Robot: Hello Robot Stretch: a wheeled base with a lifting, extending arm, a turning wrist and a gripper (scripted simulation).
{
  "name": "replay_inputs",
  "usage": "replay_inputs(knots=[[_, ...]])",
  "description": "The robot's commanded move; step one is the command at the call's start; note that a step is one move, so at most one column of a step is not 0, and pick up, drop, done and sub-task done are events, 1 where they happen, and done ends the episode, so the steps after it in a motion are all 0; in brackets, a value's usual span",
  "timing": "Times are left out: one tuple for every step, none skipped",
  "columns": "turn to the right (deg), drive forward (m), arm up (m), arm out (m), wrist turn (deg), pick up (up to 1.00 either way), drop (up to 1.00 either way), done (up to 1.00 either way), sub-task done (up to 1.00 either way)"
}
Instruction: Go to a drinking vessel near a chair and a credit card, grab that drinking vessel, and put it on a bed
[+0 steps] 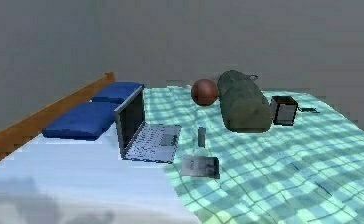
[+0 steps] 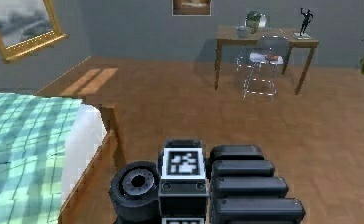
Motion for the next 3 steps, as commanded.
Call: replay_inputs(knots=[[6.0, 0.0, 0.0, 0.0, 0.0, 0.0, 0.0, 0.0, 0.0], [0.0, 0.25, 0.0, 0.0, 0.0, 0.0, 0.0, 0.0, 0.0], [9.0, 0.0, 0.0, 0.0, 0.0, 0.0, 0.0, 0.0, 0.0]])
